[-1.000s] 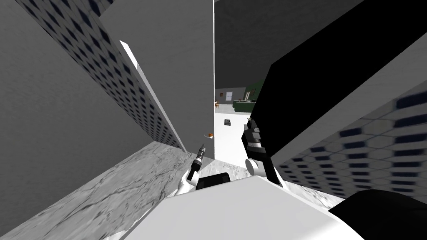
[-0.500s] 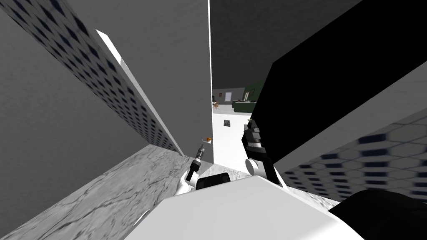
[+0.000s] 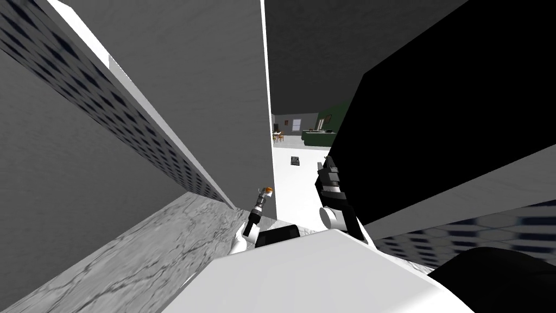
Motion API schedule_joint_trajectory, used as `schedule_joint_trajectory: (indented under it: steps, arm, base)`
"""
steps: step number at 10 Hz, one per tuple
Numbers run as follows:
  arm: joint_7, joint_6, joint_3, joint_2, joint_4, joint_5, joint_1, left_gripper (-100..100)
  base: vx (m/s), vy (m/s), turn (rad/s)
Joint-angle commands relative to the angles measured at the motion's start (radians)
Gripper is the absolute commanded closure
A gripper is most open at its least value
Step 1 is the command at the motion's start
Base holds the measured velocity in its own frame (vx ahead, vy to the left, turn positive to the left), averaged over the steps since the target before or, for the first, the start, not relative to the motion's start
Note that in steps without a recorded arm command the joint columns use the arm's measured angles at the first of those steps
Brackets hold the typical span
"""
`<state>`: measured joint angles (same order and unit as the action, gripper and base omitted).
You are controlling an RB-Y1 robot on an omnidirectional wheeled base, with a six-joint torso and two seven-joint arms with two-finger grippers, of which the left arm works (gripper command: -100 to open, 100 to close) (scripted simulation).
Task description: Push the door open
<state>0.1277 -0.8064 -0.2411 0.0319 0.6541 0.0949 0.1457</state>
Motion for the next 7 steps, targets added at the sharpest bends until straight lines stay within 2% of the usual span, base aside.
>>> schedule_joint_trajectory:
  steps: [1,6,7]
  arm:
    - [0.0,0.0,0.0,0.001,0.0,0.0,0.0,100]
    - [0.0,0.0,0.0,0.001,0.0,0.0,0.0,100]
    - [-0.006,0.003,0.015,0.011,0.0,-0.007,0.005,100]
  base:
    - [-0.01,0.002,0.004]
    - [-0.008,0.005,-0.006]
    - [0.092,-0.058,0.019]
